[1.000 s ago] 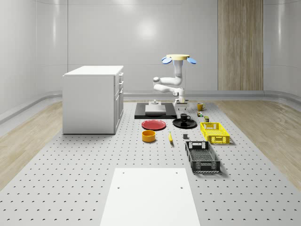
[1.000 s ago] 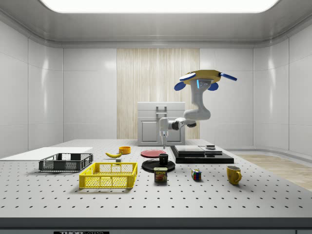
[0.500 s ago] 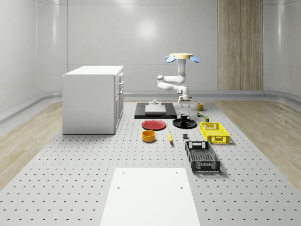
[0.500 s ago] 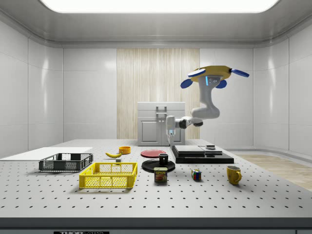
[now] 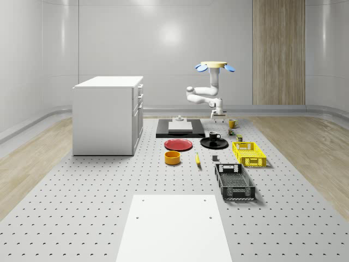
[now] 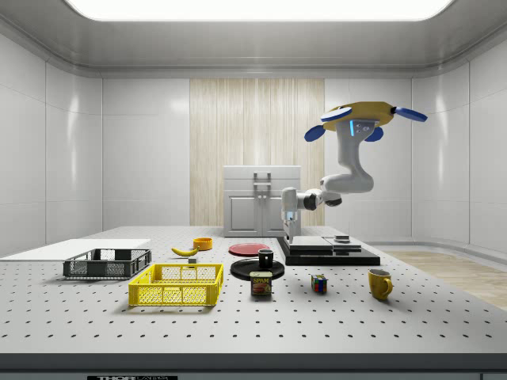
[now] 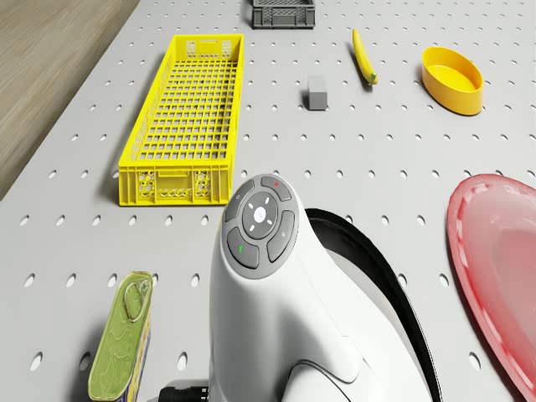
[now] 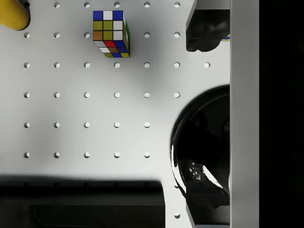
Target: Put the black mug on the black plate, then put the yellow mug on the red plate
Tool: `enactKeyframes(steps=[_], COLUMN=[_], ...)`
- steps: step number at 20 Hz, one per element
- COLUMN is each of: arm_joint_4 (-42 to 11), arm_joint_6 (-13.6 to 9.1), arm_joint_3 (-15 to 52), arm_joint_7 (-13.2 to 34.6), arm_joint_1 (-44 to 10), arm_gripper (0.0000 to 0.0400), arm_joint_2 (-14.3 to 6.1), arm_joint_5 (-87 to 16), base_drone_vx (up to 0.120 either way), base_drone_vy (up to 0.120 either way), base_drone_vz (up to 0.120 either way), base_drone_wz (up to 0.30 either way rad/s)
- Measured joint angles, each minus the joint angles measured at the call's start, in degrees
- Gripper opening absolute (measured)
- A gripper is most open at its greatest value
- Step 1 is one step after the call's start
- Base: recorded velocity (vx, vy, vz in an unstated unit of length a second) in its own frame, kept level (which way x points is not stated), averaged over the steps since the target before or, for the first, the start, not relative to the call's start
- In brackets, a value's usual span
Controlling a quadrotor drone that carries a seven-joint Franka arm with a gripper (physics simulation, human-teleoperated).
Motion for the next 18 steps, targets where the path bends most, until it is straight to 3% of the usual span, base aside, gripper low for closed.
enactKeyframes(steps=[18], arm_joint_4=[0.00], arm_joint_6=[0.00], arm_joint_3=[0.01], arm_joint_7=[0.00], arm_joint_1=[0.00], arm_gripper=[0.0400], arm_joint_2=[0.00], arm_joint_5=[0.00], base_drone_vx=[-0.120], base_drone_vy=[0.120], base_drone_vz=[0.000], base_drone_wz=[0.000])
